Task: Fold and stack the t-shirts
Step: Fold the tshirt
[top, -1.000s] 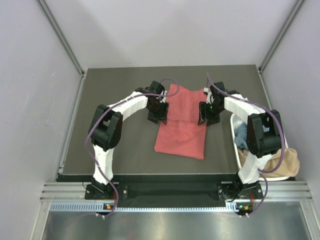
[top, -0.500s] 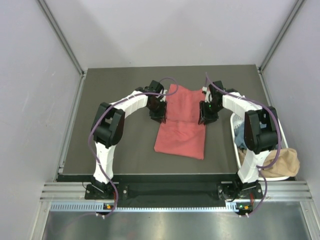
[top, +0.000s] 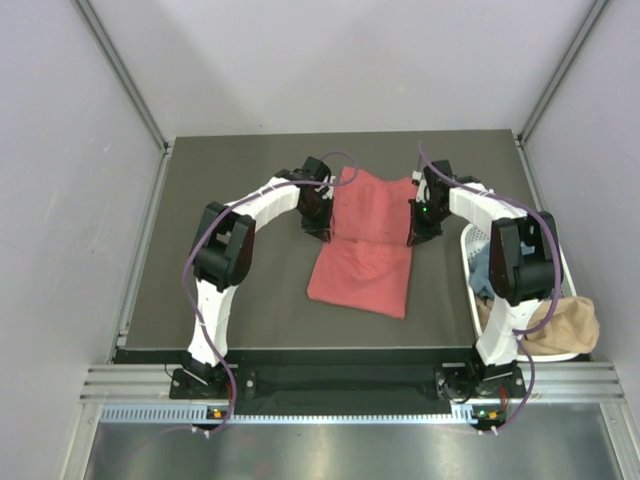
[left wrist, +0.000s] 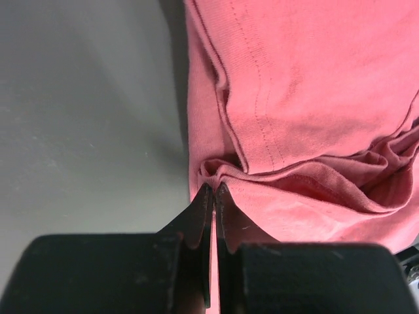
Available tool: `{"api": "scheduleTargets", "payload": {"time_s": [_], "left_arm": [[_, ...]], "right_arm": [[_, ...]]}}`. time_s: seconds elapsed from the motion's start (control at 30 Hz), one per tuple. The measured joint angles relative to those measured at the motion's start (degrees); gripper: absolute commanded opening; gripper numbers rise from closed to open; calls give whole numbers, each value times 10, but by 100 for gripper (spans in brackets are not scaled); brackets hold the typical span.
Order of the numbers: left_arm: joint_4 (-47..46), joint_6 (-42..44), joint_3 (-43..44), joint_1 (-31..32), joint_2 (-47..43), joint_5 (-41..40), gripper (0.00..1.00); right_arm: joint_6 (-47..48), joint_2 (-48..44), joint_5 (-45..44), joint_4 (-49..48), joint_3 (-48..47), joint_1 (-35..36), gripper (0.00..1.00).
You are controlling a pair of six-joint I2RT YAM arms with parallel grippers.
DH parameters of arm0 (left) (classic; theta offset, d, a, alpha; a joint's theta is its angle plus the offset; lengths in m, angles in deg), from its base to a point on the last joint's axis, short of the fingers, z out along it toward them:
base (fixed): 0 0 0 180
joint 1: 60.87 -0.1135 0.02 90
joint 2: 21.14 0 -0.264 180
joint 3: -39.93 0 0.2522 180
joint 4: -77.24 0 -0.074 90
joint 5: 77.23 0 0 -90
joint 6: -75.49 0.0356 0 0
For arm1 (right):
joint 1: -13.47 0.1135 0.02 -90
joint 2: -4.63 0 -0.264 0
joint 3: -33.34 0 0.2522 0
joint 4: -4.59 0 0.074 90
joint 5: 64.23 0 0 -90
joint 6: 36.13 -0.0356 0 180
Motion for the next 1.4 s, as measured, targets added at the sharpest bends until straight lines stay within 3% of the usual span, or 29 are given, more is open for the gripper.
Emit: {"api": "scheduleTargets", "payload": {"time_s": [0.17,0.27,0.3,0.37,0.43,0.63,0.7,0.77,0.93,1.2,1.4], "left_arm": [[9,-3,16,-1,5,-10,1],[19,-3,23,-1,7,-16,25],[21,-3,24,-1,7,-21,40],[23,-1,24,-2,7,-32,50],[29,-1,22,-3,4,-48,55],[59,-4,-20,-5,-63,-84,49],[59,-10,-52,-6,-115,-78,37],[46,-23,-93,-7,-177,-49,26],[-26,-77,-216,-8,-307,45,23],[-116,-139,-354,-6,-286,112,25],[-164,-159,-398,-6,-256,126,25]], "right_arm": [[0,0,-16,-1,0,-3,0],[0,2,-19,4,-7,-3,4],[0,2,-18,6,-11,-3,9],[-2,2,-17,11,-18,-3,20],[-3,2,-17,15,-26,-1,25],[-17,-31,13,33,-29,44,32],[-38,-54,52,20,-20,77,33],[-69,-75,95,-14,4,105,34],[-156,-82,181,-101,67,148,37],[-211,18,219,-175,52,152,40],[-214,71,223,-193,34,141,40]]}}
